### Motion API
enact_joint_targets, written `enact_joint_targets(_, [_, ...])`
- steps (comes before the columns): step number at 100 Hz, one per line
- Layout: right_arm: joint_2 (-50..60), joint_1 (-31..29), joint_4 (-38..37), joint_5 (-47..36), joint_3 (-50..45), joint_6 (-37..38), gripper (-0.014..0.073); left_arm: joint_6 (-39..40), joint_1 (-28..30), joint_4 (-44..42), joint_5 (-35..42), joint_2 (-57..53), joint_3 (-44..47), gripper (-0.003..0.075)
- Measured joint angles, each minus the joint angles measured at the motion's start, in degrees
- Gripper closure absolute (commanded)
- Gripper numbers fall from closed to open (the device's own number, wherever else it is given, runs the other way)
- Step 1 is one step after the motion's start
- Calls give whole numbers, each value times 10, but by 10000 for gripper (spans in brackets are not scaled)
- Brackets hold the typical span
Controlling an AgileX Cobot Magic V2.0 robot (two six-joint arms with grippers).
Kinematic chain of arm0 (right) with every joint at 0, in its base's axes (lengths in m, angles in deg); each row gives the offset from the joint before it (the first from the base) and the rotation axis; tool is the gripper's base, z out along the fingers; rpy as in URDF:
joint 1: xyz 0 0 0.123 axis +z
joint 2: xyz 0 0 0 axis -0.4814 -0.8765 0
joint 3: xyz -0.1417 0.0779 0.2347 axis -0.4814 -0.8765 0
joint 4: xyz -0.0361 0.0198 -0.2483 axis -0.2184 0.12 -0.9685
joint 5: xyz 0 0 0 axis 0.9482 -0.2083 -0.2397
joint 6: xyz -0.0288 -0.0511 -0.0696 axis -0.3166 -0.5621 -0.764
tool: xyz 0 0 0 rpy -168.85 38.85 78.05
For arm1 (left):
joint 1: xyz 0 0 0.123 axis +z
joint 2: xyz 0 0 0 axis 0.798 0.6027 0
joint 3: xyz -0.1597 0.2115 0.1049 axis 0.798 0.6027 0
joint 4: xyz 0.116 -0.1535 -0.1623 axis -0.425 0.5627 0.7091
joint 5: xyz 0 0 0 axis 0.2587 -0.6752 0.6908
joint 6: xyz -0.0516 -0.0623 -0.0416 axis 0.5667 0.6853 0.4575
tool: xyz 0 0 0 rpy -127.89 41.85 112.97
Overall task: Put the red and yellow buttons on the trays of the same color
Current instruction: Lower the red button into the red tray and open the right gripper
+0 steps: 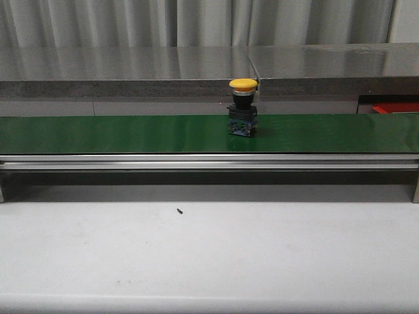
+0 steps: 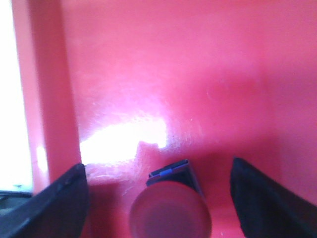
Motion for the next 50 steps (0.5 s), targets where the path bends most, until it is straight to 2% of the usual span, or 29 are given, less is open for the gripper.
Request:
enact_joint_targets(32, [126,1,6,55,-13,-23,9,0,0,0,0,0,0,739])
enact_joint_targets(50, [216,24,6,65,-113,-47,36,0,0,0,0,0,0,739])
